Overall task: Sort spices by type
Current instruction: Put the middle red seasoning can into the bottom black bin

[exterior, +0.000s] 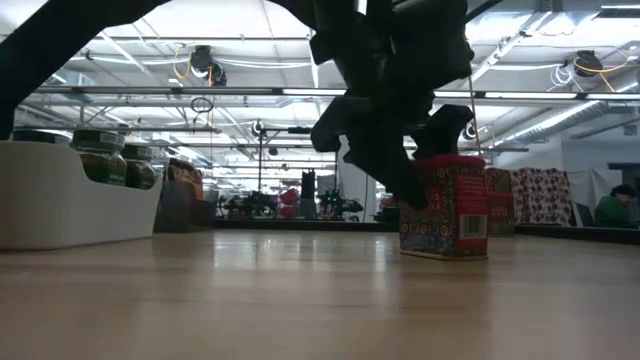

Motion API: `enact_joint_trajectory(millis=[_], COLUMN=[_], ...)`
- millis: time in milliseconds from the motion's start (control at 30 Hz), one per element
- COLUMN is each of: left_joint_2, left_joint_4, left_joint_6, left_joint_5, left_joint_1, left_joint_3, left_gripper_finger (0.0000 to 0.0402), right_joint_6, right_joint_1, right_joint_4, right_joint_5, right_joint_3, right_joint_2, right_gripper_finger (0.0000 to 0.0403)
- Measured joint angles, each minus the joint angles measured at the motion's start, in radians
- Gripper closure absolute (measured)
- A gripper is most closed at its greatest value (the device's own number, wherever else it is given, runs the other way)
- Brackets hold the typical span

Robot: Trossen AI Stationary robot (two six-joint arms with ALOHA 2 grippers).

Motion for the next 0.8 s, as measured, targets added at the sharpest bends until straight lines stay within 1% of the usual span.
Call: enact_joint_trajectory(millis=[167,233,367,433,600,700,800], left_joint_2=[-0.002,-0.006,-0.010,-0.010,-0.012,-0.030,-0.070], left_joint_4=[0.000,-0.003,0.002,0.002,-0.010,-0.064,-0.120], left_joint_6=[-0.001,-0.001,-0.002,-0.022,-0.076,-0.089,-0.148], left_joint_5=[-0.001,0.000,0.000,-0.001,-0.003,-0.004,-0.006], left_joint_1=[-0.010,-0.014,-0.014,-0.014,-0.014,-0.014,-0.014], left_joint_3=[0.000,0.000,0.000,0.000,0.000,0.000,-0.001], left_gripper_finger=[0.0124,0.0136,0.0174,0.0184,0.0184,0.0184,0.0184], right_joint_6=[-0.009,-0.017,-0.021,-0.024,-0.024,-0.033,-0.043], right_joint_1=[0.000,0.000,0.000,0.000,0.000,0.000,0.000], right_joint_4=[0.000,0.000,0.000,0.000,0.000,-0.001,-0.001], right_joint_5=[0.000,0.000,0.000,0.000,0.000,0.000,0.000], right_joint_3=[0.000,0.000,0.000,0.000,0.000,0.000,0.000], right_joint_2=[0.000,0.000,0.000,0.000,0.000,0.000,0.000], right_gripper_finger=[0.0149,0.0149,0.0149,0.0149,0.0149,0.0149,0.0149])
